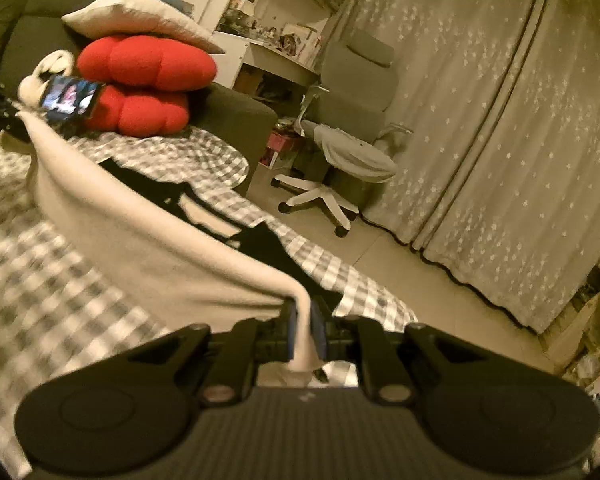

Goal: Fold clothes

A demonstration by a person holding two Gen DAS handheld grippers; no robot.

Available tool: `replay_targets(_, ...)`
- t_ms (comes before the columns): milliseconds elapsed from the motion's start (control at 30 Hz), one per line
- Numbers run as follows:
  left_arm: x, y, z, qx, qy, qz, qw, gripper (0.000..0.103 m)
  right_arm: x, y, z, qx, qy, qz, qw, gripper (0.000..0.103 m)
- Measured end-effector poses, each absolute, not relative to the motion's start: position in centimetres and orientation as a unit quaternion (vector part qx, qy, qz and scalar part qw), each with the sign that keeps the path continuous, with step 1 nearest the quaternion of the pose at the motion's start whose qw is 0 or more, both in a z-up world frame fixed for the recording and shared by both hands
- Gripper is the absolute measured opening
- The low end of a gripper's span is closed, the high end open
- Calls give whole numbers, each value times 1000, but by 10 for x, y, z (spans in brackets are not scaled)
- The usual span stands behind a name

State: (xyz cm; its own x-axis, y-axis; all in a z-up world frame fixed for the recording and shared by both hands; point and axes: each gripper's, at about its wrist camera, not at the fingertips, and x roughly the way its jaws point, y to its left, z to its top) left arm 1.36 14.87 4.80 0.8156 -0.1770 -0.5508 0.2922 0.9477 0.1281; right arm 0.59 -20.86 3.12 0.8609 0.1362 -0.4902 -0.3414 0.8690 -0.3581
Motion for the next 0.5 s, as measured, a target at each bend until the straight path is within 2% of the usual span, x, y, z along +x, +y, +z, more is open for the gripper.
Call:
replay_targets(133,64,155,49,68,311,-125,940,9,55,-212,31,-197,268,134,934,10)
replay_targets(267,108,159,27,24,354,-114,928,9,93,-215,14,-173,302,141,927,10)
replay_targets(433,134,183,-1,-82,391,-124,908,11,125,-224,-12,-137,334,149,921,11)
replay_targets(500,136,190,-5,-112,388,-133,905,14,128,-232,-14,-115,334,153,923,12)
